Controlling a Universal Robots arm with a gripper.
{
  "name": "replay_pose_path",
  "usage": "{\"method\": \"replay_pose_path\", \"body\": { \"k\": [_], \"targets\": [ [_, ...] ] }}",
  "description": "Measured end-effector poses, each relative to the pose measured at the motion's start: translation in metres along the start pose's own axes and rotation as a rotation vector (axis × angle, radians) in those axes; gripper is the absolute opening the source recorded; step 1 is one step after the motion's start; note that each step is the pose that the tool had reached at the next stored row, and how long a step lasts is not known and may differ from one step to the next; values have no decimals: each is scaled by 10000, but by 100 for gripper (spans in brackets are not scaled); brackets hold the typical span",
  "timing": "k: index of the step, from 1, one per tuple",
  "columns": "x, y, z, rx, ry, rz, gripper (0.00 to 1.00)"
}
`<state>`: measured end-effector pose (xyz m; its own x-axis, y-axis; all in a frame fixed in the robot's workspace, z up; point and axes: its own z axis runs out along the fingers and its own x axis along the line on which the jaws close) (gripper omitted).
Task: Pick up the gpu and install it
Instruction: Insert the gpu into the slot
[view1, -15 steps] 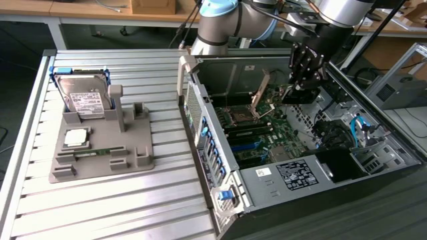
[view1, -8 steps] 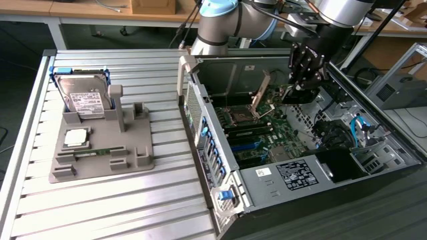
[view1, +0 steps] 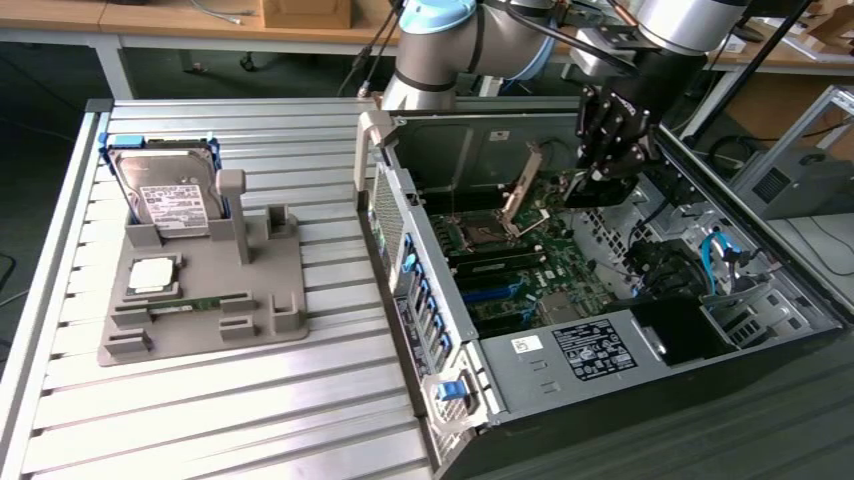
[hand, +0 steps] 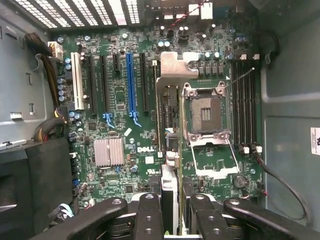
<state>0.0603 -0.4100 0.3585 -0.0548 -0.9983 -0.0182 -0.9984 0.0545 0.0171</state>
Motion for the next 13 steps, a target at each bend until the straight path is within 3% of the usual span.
{"method": "replay_pose_path", "body": {
  "k": [13],
  "targets": [
    [0,0,1,-11,10,-599,27]
  ]
}}
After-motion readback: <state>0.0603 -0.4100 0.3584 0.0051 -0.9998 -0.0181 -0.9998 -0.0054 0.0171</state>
